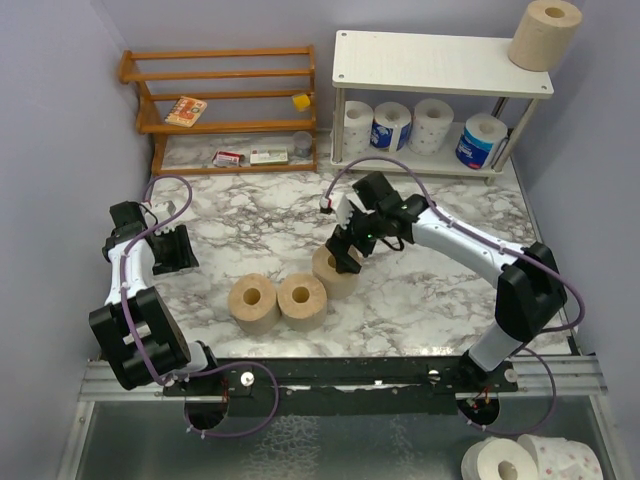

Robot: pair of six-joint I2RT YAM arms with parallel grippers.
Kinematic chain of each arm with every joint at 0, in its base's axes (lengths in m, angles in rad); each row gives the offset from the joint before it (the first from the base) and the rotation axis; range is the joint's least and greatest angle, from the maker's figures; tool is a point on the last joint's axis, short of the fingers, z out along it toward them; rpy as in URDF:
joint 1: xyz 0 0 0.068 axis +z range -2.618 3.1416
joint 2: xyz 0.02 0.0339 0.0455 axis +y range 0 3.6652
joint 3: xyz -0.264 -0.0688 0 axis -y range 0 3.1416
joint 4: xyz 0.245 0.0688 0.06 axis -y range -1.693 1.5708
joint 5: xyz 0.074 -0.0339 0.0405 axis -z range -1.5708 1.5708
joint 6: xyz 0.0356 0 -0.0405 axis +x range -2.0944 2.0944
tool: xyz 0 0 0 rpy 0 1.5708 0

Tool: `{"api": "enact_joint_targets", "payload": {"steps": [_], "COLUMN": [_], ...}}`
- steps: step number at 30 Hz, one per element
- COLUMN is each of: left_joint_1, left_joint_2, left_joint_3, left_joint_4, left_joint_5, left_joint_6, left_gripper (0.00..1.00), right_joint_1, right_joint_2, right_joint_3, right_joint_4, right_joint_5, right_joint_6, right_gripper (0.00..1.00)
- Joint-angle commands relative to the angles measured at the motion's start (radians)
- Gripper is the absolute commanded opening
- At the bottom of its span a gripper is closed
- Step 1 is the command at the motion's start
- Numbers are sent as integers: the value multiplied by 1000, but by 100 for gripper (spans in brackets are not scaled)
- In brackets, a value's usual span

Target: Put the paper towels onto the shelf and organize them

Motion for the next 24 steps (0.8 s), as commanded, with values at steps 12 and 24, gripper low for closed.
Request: {"api": "enact_joint_targets", "payload": {"steps": [12, 24], "left_joint_1": [8, 8], "left_joint_2": [-9, -27], "left_joint_3": [20, 19], "left_joint_4": [2, 3], "left_joint_5": [18, 29], "left_joint_6": [13, 16], "left_gripper": [55, 55], "right_joint_1": [-49, -49], "right_joint_2": [-44, 58], "right_joint_3": [-4, 67], "right_joint_4": [24, -9], "right_joint_5": [94, 36], "right_joint_6": [-18, 32], "right_gripper": [100, 39]}}
